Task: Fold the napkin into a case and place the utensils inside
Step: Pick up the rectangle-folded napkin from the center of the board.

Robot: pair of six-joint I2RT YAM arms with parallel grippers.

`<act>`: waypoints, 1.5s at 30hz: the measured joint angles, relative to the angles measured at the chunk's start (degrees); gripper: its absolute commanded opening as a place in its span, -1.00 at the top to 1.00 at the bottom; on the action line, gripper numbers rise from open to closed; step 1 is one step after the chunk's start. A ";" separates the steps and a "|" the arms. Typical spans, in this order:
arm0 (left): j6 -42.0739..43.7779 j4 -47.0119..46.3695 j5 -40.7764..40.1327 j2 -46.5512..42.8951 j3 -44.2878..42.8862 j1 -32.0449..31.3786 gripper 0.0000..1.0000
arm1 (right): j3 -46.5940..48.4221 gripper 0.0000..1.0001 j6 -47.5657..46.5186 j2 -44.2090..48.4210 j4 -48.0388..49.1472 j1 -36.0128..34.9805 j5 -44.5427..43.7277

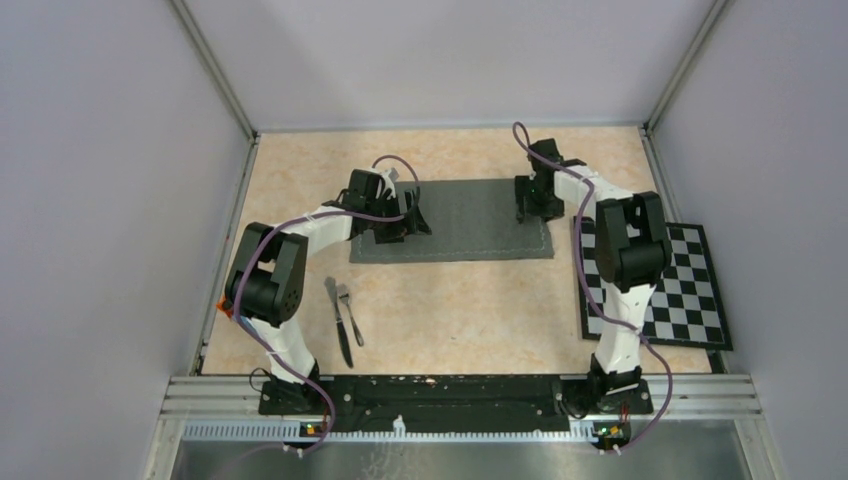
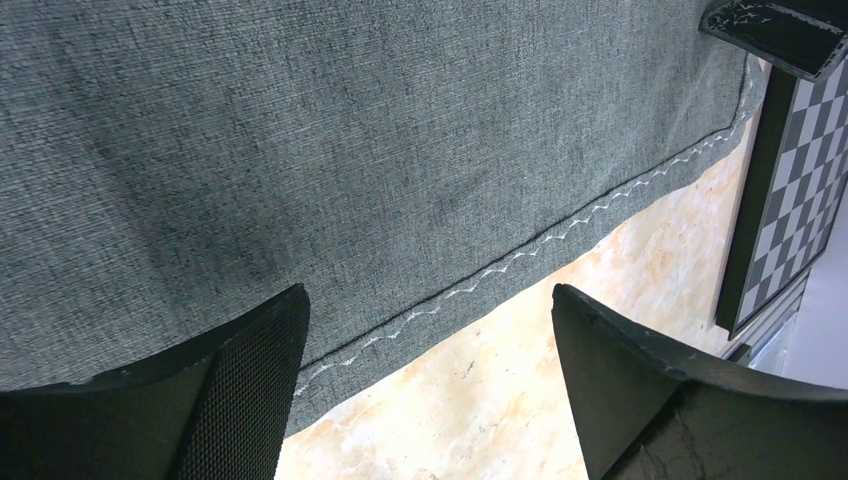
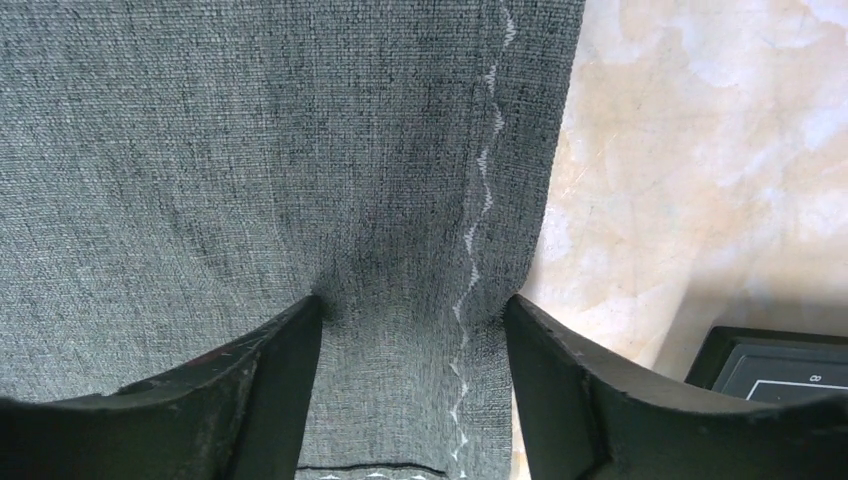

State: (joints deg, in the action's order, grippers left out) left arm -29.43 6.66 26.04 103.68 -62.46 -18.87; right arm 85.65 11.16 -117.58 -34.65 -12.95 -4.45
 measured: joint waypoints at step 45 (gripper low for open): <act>-13.40 -18.93 2.45 1.33 8.17 -6.34 -0.92 | -2.16 1.00 -15.69 16.06 -1.92 2.43 -7.08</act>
State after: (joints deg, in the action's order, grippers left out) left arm -42.83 -12.27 28.49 105.01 -54.28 -25.21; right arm 83.48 -4.54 -101.51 -36.58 -10.52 -11.53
